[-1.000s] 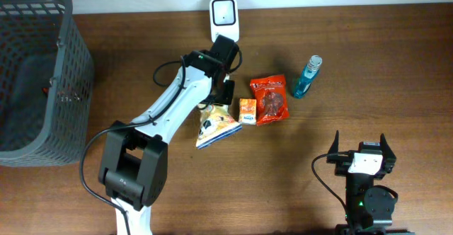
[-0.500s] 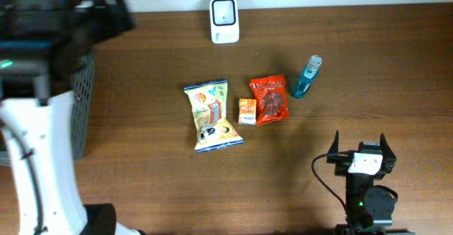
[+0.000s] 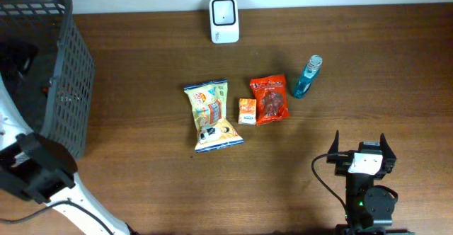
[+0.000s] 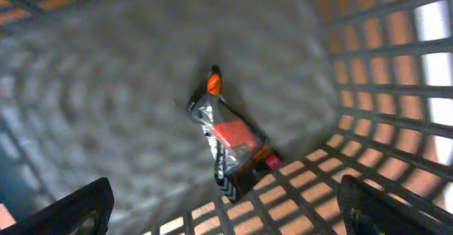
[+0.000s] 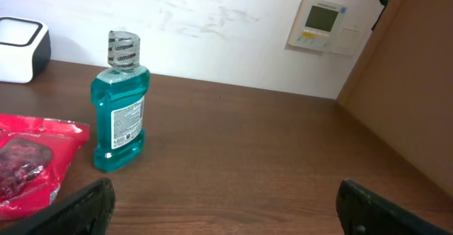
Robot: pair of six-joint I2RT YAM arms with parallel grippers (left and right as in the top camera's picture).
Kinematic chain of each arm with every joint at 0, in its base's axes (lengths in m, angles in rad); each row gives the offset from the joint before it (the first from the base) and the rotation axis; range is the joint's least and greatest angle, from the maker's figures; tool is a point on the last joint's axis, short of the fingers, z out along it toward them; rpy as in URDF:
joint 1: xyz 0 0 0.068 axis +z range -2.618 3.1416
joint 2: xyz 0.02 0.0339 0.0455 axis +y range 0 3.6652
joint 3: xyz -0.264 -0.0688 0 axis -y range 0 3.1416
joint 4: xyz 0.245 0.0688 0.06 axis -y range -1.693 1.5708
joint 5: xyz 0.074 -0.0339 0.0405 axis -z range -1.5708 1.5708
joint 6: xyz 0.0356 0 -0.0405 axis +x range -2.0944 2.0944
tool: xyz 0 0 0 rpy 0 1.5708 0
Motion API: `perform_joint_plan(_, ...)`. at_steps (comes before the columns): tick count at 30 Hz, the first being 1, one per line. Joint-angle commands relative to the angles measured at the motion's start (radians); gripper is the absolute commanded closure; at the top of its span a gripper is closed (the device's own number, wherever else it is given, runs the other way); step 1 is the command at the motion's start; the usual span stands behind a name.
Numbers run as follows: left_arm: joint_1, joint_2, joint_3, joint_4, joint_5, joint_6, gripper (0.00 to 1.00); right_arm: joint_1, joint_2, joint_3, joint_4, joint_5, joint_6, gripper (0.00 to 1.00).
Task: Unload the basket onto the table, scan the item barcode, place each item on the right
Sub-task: 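Grasp the dark snack packet in the basket with the left gripper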
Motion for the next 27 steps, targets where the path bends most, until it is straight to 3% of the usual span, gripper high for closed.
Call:
perform_joint_plan(1, 0.000, 0.097, 0.003, 0.003, 0.018, -0.013, 0.01, 0.006, -0.006, -0.007, -0.005, 0.009, 0.004, 0.02)
perform_joint_plan(7, -0.051, 0.235, 0.003, 0.077, 0.029, 0.002, 0.01, 0.006, -0.006, -0.007, -0.005, 0.009, 0.004, 0.02)
perform_joint_plan(11, -0.066, 0.290, 0.003, 0.089, 0.013, 0.002, 0.07, 0.006, -0.006, -0.007, -0.005, 0.009, 0.004, 0.01)
perform_joint_plan(13, -0.066, 0.316, -0.001, 0.079, -0.013, 0.002, 0.26, 0.006, -0.006, -0.007, -0.005, 0.009, 0.004, 0.02)
perform_joint_plan(15, -0.066, 0.317, -0.001, 0.068, -0.083, 0.002, 0.29, 0.006, -0.006, -0.007, -0.005, 0.009, 0.004, 0.02)
perform_joint_plan(17, -0.066, 0.317, -0.001, 0.041, -0.150, 0.002, 0.60, 0.006, -0.006, -0.007, -0.005, 0.009, 0.004, 0.02)
perform_joint_plan(23, -0.064, 0.295, 0.003, -0.012, -0.152, 0.002, 1.00, 0.006, -0.006, -0.007, -0.005, 0.009, 0.004, 0.02)
perform_joint_plan(27, -0.049, 0.173, 0.026, -0.035, -0.152, 0.002, 1.00, 0.006, -0.006, -0.007, -0.005, 0.009, 0.004, 0.02)
